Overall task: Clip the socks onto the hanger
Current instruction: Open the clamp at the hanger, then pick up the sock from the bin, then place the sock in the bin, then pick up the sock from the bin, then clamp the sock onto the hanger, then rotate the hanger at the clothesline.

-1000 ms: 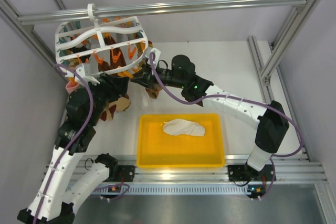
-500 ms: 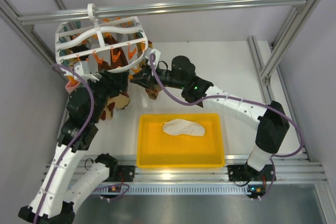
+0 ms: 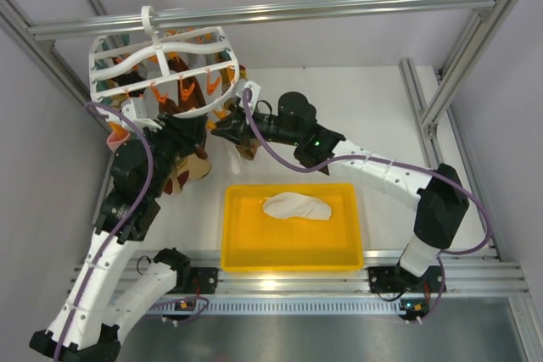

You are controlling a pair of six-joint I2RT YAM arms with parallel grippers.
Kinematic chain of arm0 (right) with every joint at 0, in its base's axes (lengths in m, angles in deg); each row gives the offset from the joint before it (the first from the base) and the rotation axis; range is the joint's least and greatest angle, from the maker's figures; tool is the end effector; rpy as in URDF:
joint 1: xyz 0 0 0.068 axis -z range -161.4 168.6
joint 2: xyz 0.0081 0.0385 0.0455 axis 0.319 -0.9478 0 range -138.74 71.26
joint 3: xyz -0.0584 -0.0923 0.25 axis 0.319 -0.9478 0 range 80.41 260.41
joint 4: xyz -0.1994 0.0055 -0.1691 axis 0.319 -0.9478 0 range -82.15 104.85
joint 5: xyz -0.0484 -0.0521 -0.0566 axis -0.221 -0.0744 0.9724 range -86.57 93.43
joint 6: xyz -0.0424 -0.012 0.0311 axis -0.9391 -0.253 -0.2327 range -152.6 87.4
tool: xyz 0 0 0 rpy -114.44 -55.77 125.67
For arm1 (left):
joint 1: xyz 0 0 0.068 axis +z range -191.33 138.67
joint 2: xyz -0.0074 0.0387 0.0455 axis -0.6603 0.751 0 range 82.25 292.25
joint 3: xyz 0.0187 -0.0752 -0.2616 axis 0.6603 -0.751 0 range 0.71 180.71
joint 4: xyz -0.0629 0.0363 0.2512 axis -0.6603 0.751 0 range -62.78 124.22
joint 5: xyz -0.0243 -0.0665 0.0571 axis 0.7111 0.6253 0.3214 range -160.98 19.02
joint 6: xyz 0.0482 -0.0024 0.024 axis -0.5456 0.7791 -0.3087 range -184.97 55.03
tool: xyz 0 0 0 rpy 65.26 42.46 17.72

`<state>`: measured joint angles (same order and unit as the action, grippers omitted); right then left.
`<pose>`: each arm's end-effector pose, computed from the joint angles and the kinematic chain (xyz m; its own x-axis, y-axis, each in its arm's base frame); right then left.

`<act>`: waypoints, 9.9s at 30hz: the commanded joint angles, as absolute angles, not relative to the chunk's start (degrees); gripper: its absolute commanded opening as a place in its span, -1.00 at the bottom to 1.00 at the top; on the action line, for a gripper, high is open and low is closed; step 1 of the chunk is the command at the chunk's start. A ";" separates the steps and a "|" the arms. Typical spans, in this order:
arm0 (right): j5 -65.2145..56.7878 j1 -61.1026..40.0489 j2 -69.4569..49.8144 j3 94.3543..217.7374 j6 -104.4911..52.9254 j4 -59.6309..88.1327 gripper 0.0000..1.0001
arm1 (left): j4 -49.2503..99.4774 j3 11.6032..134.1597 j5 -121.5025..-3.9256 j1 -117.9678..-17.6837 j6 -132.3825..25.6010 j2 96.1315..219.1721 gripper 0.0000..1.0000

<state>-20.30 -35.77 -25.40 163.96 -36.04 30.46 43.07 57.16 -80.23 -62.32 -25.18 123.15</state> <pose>0.2268 0.3410 0.3832 0.0842 0.0230 -0.9962 -0.9750 0.2083 -0.0776 0.1417 -0.0482 0.4093 -0.1341 -0.6250 -0.7690 0.1532 0.7537 -0.6392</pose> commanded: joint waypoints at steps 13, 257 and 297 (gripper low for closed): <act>-22.59 -37.30 -21.03 163.47 -39.10 27.95 -0.03 | 37.06 56.96 -81.08 -61.89 -24.36 125.31 -1.00; -31.55 -31.41 -26.92 170.67 -34.27 25.74 -1.00 | 37.59 53.62 -76.69 -61.80 -27.53 123.11 -0.95; -26.54 -20.43 -23.58 166.90 -31.89 19.15 -1.00 | 59.60 51.93 -52.87 -61.80 -50.46 116.59 0.96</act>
<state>-28.47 -23.09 -27.15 168.18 -32.32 20.15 50.18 46.80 -56.10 -62.04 -43.76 112.42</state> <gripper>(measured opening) 0.011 0.980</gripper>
